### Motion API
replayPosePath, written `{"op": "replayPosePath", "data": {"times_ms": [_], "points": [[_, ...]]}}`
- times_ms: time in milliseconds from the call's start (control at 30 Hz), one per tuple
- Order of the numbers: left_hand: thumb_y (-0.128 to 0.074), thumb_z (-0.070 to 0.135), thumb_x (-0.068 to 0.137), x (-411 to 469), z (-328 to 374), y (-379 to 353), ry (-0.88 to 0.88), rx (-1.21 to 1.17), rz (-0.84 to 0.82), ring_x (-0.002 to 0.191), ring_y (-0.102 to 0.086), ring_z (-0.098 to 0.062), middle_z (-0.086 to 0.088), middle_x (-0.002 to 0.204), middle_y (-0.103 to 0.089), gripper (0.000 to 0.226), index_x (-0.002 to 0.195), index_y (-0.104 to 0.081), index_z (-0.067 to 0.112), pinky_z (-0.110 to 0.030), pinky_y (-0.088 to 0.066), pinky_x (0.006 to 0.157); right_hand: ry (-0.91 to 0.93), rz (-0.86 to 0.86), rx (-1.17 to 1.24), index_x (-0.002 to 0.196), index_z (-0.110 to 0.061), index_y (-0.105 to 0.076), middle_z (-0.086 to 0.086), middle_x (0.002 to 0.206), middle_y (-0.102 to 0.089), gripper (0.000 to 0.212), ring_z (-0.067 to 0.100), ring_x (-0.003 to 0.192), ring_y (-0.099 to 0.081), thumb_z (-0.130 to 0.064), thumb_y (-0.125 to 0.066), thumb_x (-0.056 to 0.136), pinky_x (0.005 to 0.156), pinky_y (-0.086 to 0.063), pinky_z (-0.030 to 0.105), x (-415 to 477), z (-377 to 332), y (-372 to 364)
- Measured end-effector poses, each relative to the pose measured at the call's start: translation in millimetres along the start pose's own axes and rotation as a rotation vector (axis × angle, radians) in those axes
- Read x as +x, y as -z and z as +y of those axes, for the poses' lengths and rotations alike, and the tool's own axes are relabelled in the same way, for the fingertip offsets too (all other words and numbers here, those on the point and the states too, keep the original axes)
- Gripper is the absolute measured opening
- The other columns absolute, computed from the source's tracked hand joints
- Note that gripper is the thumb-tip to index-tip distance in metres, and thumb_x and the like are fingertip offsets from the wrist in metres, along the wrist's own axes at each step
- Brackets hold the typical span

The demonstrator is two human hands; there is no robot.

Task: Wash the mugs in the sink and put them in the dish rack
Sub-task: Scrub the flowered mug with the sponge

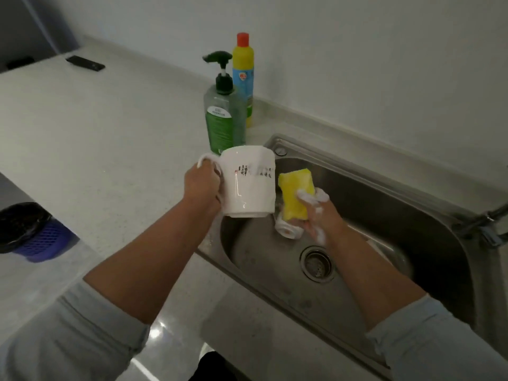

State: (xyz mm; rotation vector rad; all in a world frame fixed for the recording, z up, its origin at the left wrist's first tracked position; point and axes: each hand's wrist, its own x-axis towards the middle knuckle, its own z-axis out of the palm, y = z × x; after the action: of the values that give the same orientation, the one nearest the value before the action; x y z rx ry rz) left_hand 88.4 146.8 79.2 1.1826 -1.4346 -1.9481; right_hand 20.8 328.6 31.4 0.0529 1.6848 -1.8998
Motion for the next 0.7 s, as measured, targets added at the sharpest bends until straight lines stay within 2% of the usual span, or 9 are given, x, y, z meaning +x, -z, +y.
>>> {"op": "replayPosePath", "data": {"times_ms": [133,267,367,433,500,567,633,700], "points": [[-0.039,0.003,0.092,23.1,20.4,24.7,-0.076,0.094,-0.094,0.049,-0.037,-0.013,-0.003,0.059,-0.042,0.03,0.065,-0.046,0.014,-0.019,-0.029,0.04,-0.109,0.057,-0.121,0.129,0.002,-0.038,0.018,0.112,-0.048,0.062,0.029,0.077,-0.06,-0.007,-0.059,0.071,0.051,-0.052,0.031,20.5,1.3,-30.1],[-0.036,-0.001,0.088,46.0,42.7,47.6,-0.179,0.161,-0.19,0.037,-0.034,-0.007,0.0,0.056,-0.039,0.027,0.069,-0.044,0.016,-0.014,-0.024,0.036,-0.009,-0.003,-0.17,0.123,-0.004,-0.041,0.014,0.107,-0.052,0.038,0.024,0.084,-0.06,0.006,-0.05,0.087,0.059,-0.058,0.034,37.0,-4.6,-61.7],[-0.041,0.0,0.086,56.6,65.3,62.3,-0.22,0.076,-0.26,0.033,-0.031,-0.004,0.003,0.049,-0.04,0.024,0.067,-0.042,0.015,-0.014,-0.023,0.035,0.056,0.034,-0.124,0.118,-0.001,-0.049,0.01,0.095,-0.06,0.029,0.02,0.079,-0.061,0.002,-0.056,0.09,0.054,-0.058,0.027,50.7,-4.0,-82.6],[-0.047,0.006,0.079,61.9,81.4,69.7,-0.224,-0.014,-0.34,0.035,-0.029,-0.006,0.007,0.045,-0.039,0.018,0.065,-0.04,0.015,-0.017,-0.021,0.036,0.032,0.097,-0.157,0.115,-0.001,-0.051,0.006,0.083,-0.058,0.026,0.015,0.068,-0.058,-0.006,-0.058,0.091,0.043,-0.05,0.02,62.3,1.0,-97.0],[-0.05,0.006,0.082,67.2,91.2,71.9,-0.241,-0.024,-0.395,0.038,-0.029,-0.006,0.011,0.043,-0.04,0.02,0.067,-0.041,0.015,-0.018,-0.022,0.037,0.015,0.148,-0.214,0.107,-0.002,-0.053,0.005,0.073,-0.054,0.019,0.012,0.059,-0.05,-0.013,-0.058,0.092,0.039,-0.041,0.016,74.1,7.3,-111.2],[-0.052,0.008,0.089,73.4,93.9,70.5,-0.263,0.041,-0.373,0.04,-0.032,-0.005,0.01,0.046,-0.042,0.02,0.072,-0.044,0.015,-0.017,-0.025,0.037,-0.009,0.168,-0.174,0.093,-0.006,-0.052,0.004,0.068,-0.05,0.008,0.011,0.057,-0.046,-0.014,-0.054,0.094,0.042,-0.04,0.016,84.4,11.9,-126.9],[-0.054,0.014,0.091,81.8,92.5,68.4,-0.293,0.079,-0.336,0.039,-0.034,-0.004,0.006,0.053,-0.042,0.022,0.072,-0.044,0.016,-0.016,-0.026,0.037,-0.034,0.17,-0.107,0.086,-0.008,-0.051,0.004,0.07,-0.051,0.01,0.01,0.059,-0.048,-0.012,-0.052,0.096,0.049,-0.043,0.021,95.1,15.4,-139.0],[-0.053,0.017,0.093,90.3,90.3,67.2,-0.324,0.124,-0.302,0.042,-0.036,-0.006,0.004,0.057,-0.043,0.025,0.07,-0.042,0.019,-0.018,-0.028,0.04,-0.04,0.168,-0.106,0.081,-0.011,-0.053,0.003,0.068,-0.051,0.015,0.006,0.05,-0.051,-0.011,-0.052,0.096,0.042,-0.042,0.016,102.7,16.5,-147.7]]}}
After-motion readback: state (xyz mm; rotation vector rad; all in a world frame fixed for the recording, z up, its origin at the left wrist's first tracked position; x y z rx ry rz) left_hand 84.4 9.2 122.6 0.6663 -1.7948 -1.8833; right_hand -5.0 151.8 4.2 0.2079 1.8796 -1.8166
